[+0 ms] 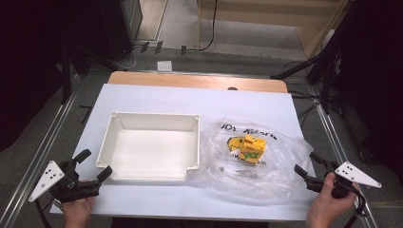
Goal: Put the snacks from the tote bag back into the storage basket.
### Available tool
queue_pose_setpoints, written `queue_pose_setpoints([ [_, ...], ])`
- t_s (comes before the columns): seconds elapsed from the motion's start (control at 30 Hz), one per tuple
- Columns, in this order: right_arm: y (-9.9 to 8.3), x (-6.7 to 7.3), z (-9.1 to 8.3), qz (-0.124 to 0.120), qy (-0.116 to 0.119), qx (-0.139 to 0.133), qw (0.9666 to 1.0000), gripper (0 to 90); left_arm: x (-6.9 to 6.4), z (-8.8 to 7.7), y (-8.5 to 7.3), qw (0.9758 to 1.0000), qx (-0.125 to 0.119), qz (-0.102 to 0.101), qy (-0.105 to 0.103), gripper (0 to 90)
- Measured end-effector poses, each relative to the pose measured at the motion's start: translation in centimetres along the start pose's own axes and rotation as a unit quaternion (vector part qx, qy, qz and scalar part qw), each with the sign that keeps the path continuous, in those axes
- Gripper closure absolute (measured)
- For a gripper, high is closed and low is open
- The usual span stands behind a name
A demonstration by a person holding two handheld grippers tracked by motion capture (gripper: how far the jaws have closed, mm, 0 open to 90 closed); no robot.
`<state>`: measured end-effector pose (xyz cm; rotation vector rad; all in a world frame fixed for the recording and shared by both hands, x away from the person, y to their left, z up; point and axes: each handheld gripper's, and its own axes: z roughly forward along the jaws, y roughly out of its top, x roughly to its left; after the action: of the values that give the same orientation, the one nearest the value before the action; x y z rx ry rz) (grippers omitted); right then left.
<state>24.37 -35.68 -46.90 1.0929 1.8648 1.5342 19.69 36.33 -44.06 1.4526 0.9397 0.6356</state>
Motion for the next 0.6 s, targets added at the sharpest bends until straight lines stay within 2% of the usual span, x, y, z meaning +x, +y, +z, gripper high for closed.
queue_pose_setpoints([
  [0.1, 1.3, 0.5, 0.3, -0.026, 0.012, 0.029, 0.9992, 24.6, 0.0, 0.0, 0.0, 1.0000, 0.000, 0.000, 0.000, 0.0],
  [0.2, 2.4, 0.8, 1.2, -0.041, 0.044, 0.062, 0.9963, 26.3, 0.0, 0.0, 0.0, 1.0000, 0.001, 0.004, -0.001, 0.0],
  [0.37, 4.0, 1.5, 2.9, -0.081, 0.064, 0.122, 0.9871, 29.2, -0.2, 0.2, 0.0, 0.9999, 0.008, 0.012, 0.000, 0.0],
  [0.5, 4.4, 1.6, 3.8, -0.094, 0.087, 0.145, 0.9811, 26.7, -0.3, 0.3, 0.0, 0.9998, 0.010, 0.019, -0.002, 0.0],
  [0.6, 4.5, 1.4, 4.3, -0.087, 0.096, 0.157, 0.9791, 25.0, -0.4, 0.3, 0.0, 0.9997, 0.012, 0.023, -0.003, 0.0],
])
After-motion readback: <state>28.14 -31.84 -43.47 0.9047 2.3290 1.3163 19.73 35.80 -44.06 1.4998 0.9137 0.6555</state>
